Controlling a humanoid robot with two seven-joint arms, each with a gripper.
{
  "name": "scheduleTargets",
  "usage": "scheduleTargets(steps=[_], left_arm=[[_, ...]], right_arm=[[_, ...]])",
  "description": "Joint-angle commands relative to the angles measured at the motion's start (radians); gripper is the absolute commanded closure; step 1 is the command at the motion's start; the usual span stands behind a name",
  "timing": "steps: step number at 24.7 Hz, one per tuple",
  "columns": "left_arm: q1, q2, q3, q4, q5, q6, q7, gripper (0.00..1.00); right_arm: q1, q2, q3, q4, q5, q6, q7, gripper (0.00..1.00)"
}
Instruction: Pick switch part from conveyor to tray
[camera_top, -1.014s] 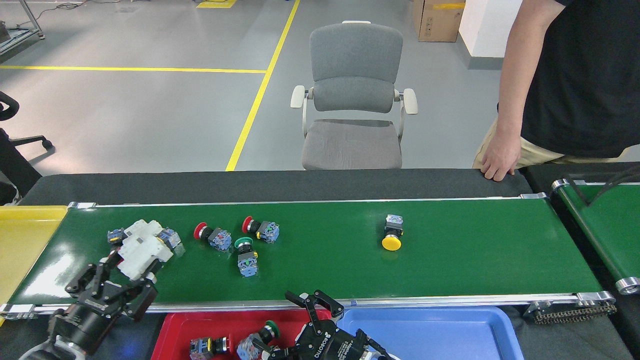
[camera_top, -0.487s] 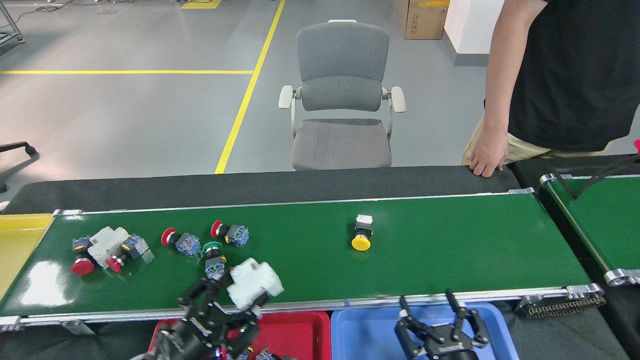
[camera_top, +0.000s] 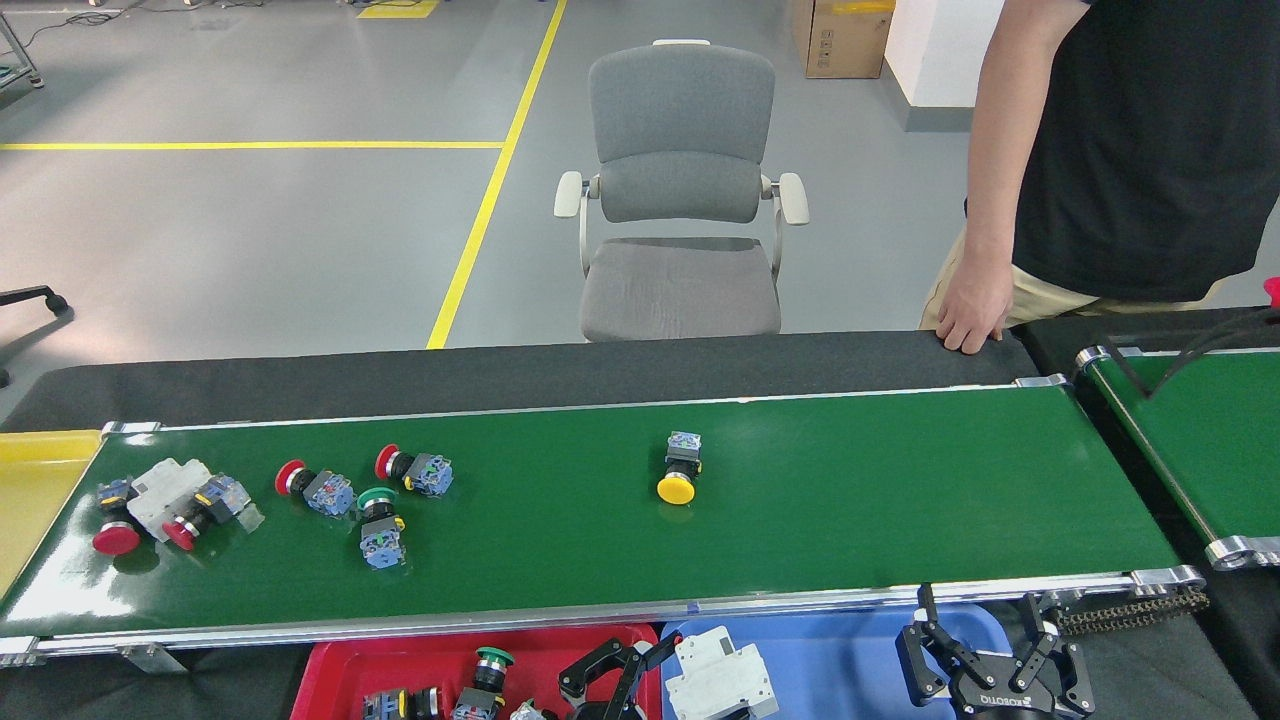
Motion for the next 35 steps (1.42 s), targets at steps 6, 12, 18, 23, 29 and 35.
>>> scheduleTargets(steps=[6,12,18,23,29,35], left_arm=[[0.003,-0.005,0.077,-0.038,0.012,0.124,0.026,0.0],[0.064,0.036,0.599,-0.03,0.052,0.141,0.089,0.0],[0.139,0.151,0.898,0.063,0.145,-0.002,0.109,0.0],[0.139,0.145,0.9,0.069,0.159,-0.035,0.109,0.0],[-0.007,0.161,0.86,0.146,0.151,-0.031,0.078,0.0],[-0.177,0.219,0.844,0.323,0.151,-0.025,0.036,0.0]], right_arm=[[-0.008,-0.022,-0.004,-0.059,-0.002,0.0,0.041,0.0],[-0.014,-0.015,-0.004,-0.059,-0.002,-0.002,0.044,0.0],[-0.019,-0.023,-0.001,-0.073,-0.004,-0.008,0.044,0.0],[-0.037,-0.023,0.015,-0.076,-0.002,-0.01,0.046,0.0],[-0.043,-0.026,0.075,-0.076,-0.002,-0.011,0.049,0.0],[-0.076,-0.026,0.078,-0.08,-0.002,-0.01,0.07,0.0]])
